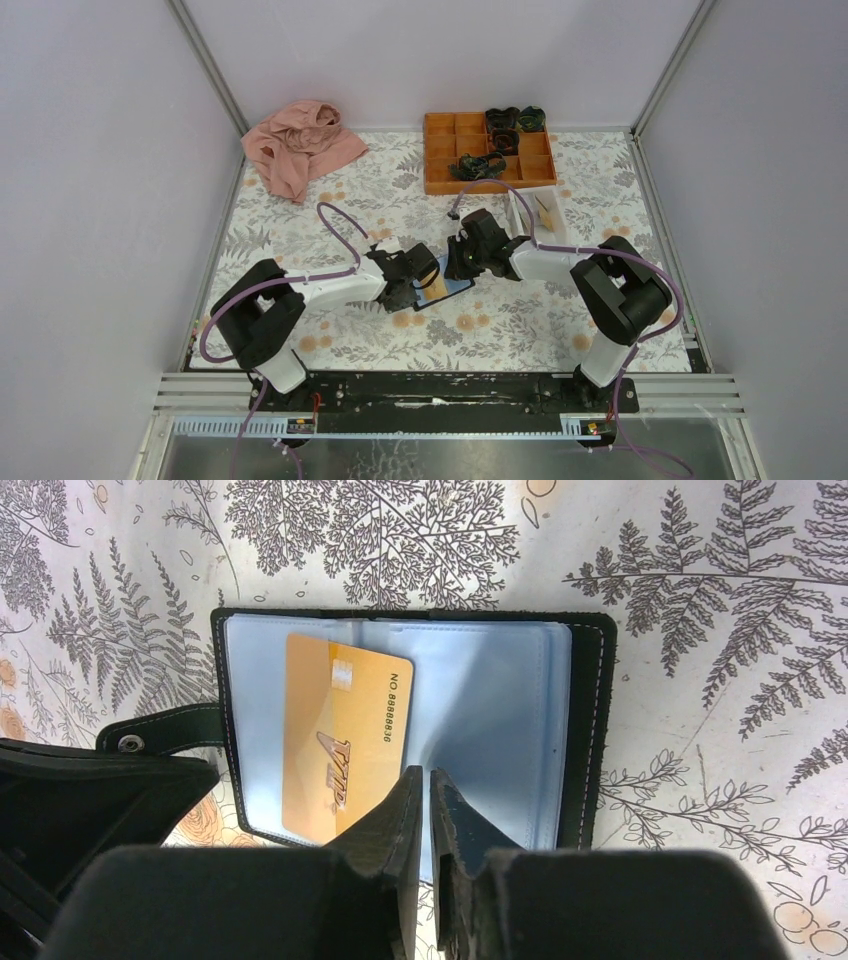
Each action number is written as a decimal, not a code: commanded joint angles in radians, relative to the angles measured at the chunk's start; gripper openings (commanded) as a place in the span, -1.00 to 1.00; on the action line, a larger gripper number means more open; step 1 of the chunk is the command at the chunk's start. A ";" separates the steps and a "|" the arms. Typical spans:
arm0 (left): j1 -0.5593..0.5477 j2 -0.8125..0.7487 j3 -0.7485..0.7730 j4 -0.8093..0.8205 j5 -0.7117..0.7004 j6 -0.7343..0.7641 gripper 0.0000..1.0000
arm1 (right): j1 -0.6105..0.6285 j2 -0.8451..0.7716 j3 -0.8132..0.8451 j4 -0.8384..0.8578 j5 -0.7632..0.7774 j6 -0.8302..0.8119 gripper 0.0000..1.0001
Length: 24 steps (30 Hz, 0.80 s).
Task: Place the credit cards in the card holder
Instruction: Insert the credit card into the card holder.
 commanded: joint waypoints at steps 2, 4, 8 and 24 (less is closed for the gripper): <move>-0.007 0.024 -0.006 -0.014 -0.036 -0.010 -0.97 | 0.001 -0.002 0.034 0.017 0.027 -0.005 -0.76; -0.006 0.024 -0.005 -0.014 -0.038 -0.008 -0.97 | 0.001 0.017 0.046 0.015 0.014 -0.005 -0.80; -0.007 0.028 -0.001 -0.014 -0.041 -0.005 -0.97 | 0.003 0.039 0.060 0.017 -0.011 0.000 -0.81; -0.006 0.048 0.014 0.005 -0.050 0.009 -0.96 | 0.067 0.064 0.065 0.016 -0.009 0.021 -0.81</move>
